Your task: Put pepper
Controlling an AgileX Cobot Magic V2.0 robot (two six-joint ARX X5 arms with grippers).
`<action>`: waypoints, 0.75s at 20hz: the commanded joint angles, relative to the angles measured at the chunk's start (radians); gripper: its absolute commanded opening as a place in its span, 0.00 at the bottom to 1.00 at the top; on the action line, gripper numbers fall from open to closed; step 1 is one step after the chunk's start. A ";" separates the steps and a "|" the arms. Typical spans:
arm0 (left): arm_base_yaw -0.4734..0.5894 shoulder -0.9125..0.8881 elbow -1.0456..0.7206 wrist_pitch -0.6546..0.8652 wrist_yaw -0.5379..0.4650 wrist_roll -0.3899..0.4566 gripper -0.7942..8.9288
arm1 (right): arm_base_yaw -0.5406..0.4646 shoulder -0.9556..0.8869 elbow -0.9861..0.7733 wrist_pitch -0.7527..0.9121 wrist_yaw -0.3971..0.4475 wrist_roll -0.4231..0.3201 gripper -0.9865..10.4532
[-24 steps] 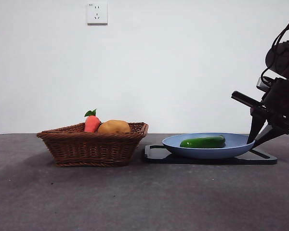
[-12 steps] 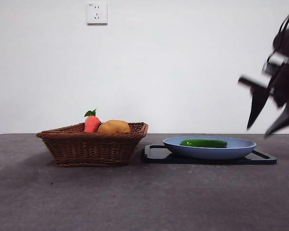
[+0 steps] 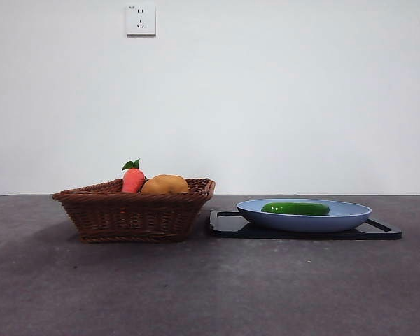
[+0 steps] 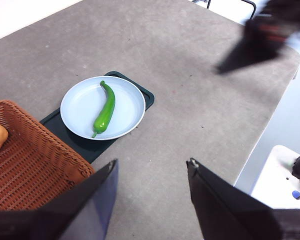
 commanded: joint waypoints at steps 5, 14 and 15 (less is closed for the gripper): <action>-0.006 0.006 0.015 0.003 0.001 -0.002 0.14 | 0.083 -0.193 0.019 -0.135 0.001 -0.042 0.12; -0.006 0.006 0.015 0.014 0.002 -0.003 0.09 | 0.083 -0.213 0.019 -0.144 0.007 0.000 0.09; -0.006 0.006 0.015 0.015 0.002 -0.003 0.09 | 0.083 -0.212 0.019 -0.143 0.007 0.000 0.10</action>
